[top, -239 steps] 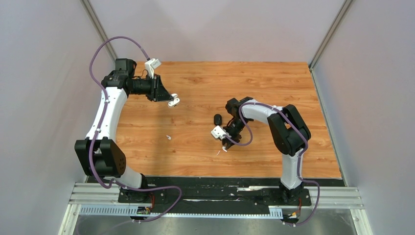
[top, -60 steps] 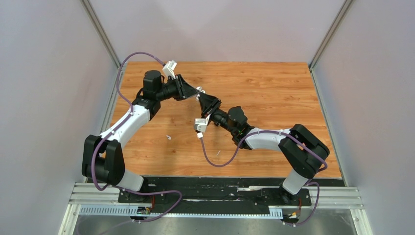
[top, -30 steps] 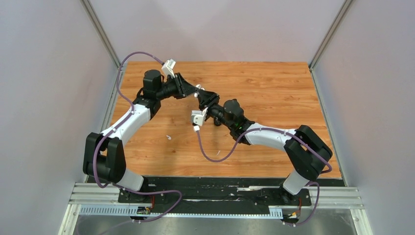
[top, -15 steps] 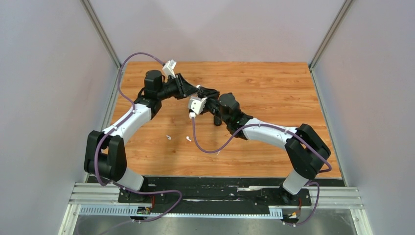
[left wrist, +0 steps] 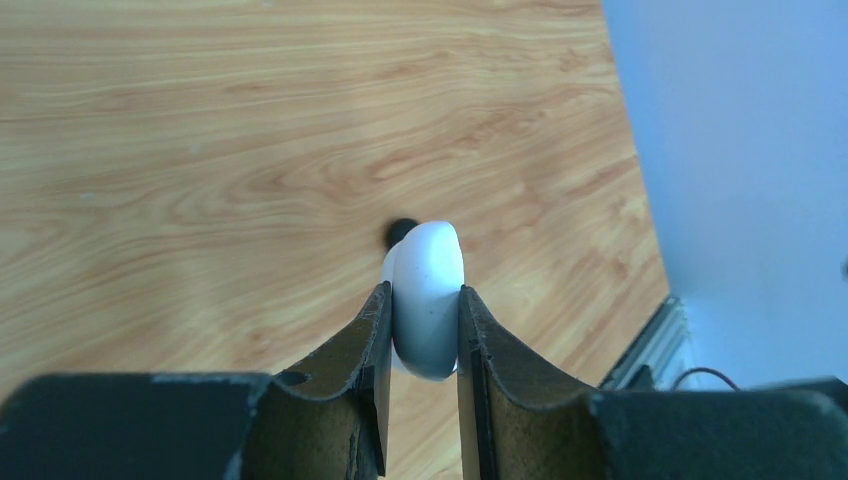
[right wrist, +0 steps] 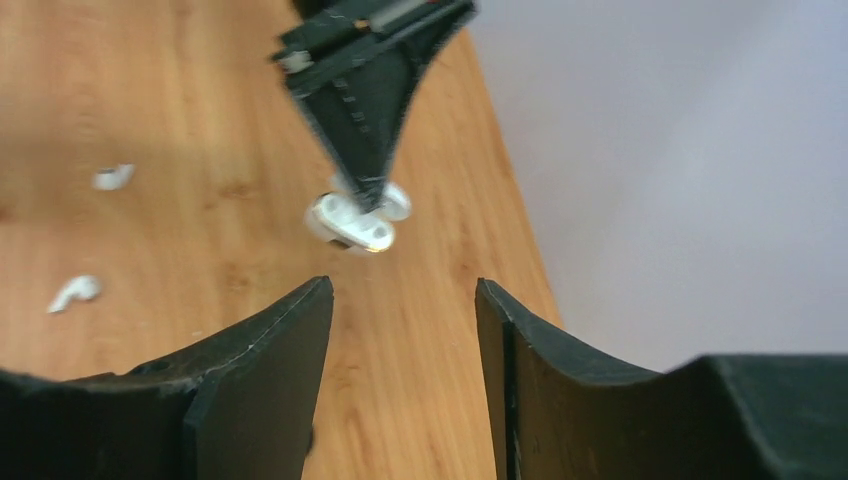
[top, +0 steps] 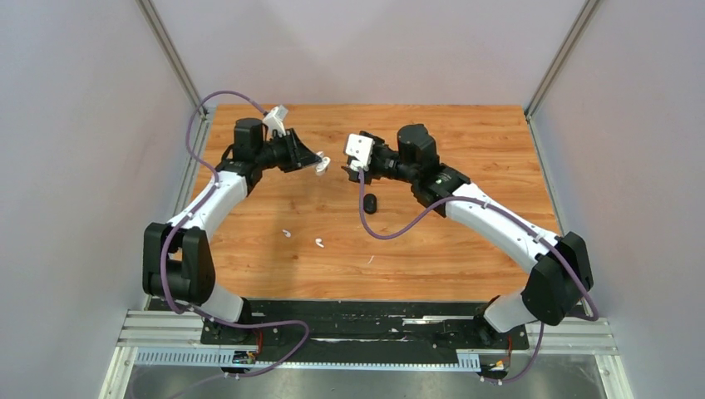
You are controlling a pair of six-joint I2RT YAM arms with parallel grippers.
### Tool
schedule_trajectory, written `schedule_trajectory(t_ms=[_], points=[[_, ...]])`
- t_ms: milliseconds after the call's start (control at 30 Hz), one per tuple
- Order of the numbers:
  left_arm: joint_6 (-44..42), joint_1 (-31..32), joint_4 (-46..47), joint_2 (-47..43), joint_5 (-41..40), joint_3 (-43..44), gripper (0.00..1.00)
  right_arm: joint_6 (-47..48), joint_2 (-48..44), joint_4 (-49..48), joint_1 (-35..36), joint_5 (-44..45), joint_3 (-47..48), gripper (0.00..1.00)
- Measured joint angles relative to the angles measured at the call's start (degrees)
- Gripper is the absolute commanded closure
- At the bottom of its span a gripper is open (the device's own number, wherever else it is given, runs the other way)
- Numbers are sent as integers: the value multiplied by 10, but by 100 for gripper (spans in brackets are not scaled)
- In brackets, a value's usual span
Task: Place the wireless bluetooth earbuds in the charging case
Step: Pick up the earbud from the center of the board.
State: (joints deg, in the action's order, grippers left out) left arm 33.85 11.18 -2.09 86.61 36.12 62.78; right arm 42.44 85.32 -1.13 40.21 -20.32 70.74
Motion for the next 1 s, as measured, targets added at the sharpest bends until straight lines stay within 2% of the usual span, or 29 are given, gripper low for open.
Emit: schedule_trajectory(t_ms=[100, 200, 267, 300, 433, 567, 767, 1000], points=[[-40, -41, -48, 0, -8, 6, 100, -2, 2, 67, -2, -90, 17, 45], [-71, -73, -91, -2, -15, 6, 100, 8, 61, 147, -1, -171, 52, 45], [-87, -94, -119, -7, -18, 6, 100, 27, 134, 223, 0, -218, 109, 47], [-95, -104, -132, -12, -19, 6, 100, 46, 189, 291, 0, -244, 164, 48], [-112, -132, -158, -42, -21, 6, 100, 101, 351, 449, 0, -301, 337, 52], [-117, -150, -165, -69, -21, 6, 100, 152, 440, 548, 2, -316, 403, 55], [-116, -158, -169, -77, -21, 6, 100, 218, 475, 614, 14, -306, 407, 58], [-112, -161, -169, -81, -19, 5, 100, 239, 504, 617, 38, -296, 424, 57]])
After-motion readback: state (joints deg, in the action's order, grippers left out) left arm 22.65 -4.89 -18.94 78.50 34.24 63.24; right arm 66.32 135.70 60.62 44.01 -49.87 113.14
